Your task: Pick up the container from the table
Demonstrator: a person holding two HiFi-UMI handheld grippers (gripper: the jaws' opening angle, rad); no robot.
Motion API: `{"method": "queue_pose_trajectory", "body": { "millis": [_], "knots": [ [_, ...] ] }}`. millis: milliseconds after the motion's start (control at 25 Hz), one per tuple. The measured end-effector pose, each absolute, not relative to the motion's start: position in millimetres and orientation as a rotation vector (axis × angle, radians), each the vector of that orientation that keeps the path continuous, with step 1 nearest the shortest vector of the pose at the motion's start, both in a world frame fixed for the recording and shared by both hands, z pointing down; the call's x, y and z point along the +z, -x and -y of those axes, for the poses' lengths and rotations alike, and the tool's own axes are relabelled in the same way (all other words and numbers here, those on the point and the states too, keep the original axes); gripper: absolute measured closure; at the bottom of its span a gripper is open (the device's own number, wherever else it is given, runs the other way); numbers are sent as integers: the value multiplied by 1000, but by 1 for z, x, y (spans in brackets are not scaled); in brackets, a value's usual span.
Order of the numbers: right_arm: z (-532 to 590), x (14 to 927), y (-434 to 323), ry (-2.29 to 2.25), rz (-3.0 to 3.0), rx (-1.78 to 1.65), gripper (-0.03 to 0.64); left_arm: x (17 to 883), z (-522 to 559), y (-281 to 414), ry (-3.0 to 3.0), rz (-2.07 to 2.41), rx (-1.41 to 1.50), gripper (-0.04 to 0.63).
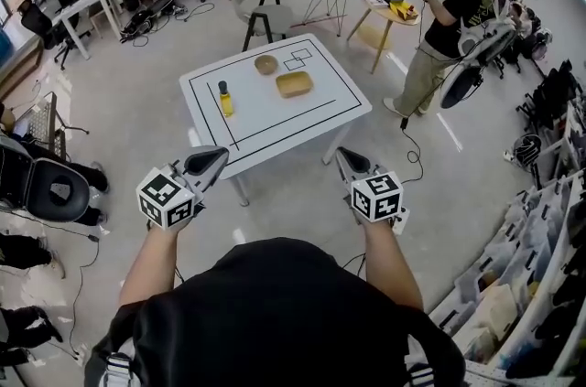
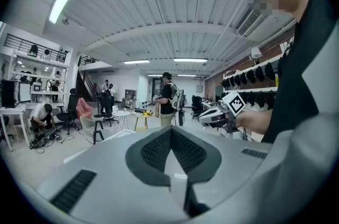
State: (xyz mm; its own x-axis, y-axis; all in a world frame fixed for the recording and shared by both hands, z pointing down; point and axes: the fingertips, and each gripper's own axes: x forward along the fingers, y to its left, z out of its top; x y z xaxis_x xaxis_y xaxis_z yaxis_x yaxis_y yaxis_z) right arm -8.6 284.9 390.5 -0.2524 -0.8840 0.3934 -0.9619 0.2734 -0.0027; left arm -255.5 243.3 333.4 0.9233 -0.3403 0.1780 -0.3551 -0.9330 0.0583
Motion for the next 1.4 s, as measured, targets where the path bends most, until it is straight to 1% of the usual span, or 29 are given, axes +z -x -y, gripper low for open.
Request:
{"method": "queue_pose_trajectory", "body": {
  "millis": [360, 720, 1400],
  "knots": [
    [-275, 402, -1, -1691, 2221, 384, 611, 347, -230, 242, -2980, 517, 280, 588],
    [-242, 407, -31, -1669, 2215, 370, 609, 353, -202, 225, -2959, 589, 274, 588],
    [-164, 417, -104, -1583, 2265, 399, 609, 358, -146, 148, -2919, 683, 339, 588]
  ]
}}
